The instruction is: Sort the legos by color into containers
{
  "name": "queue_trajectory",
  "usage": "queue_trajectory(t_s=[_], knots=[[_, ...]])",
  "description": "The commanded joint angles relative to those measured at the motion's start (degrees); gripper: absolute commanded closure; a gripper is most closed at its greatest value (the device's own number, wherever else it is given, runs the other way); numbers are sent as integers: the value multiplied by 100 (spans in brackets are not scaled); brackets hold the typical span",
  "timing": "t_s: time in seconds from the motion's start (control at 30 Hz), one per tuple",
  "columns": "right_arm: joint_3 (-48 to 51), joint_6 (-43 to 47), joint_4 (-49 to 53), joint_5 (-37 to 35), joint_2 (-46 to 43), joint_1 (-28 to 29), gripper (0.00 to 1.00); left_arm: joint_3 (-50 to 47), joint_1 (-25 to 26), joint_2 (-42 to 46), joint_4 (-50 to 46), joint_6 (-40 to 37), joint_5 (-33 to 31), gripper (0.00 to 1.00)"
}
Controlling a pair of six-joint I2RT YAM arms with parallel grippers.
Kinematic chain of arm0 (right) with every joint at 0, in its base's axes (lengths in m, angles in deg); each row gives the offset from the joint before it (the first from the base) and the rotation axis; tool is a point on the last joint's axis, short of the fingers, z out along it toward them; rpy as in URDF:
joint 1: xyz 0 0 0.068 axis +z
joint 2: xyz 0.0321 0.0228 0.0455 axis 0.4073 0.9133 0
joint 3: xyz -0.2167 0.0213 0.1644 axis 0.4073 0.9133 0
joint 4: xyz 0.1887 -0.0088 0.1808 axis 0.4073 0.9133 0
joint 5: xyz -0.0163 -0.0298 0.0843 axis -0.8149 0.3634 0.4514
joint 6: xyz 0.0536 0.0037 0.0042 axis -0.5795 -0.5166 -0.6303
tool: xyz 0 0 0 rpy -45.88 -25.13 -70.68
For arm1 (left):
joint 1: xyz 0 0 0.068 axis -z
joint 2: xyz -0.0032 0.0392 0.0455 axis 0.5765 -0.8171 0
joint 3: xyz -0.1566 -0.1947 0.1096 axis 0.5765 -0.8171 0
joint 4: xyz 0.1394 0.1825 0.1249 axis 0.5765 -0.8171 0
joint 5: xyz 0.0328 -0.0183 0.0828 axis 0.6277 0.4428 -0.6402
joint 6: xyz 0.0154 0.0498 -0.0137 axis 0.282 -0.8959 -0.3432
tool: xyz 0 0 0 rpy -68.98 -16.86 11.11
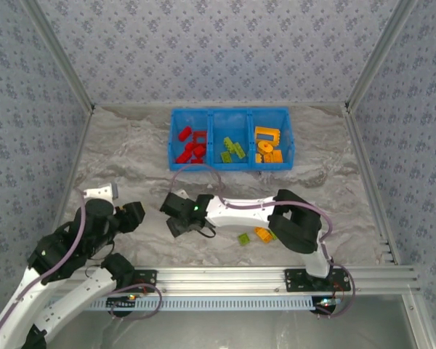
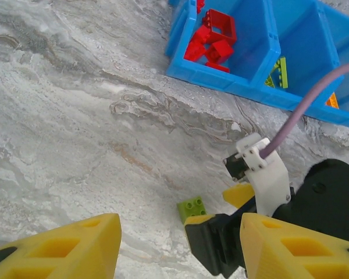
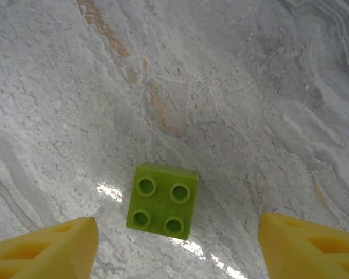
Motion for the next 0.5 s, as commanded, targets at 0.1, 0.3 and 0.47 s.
queue_trajectory(t_s=[0.1,0.3,0.47], knots=[[-555,-222,603,79,530,36,33,121,6,-74,-217,-69,25,43],[-765,-222,705,78,773,26,41,202,7,-179,-203,-157,70,43],[-830,-227,766,1,813,29,58,187,7,-188,-128,-196,137,43]])
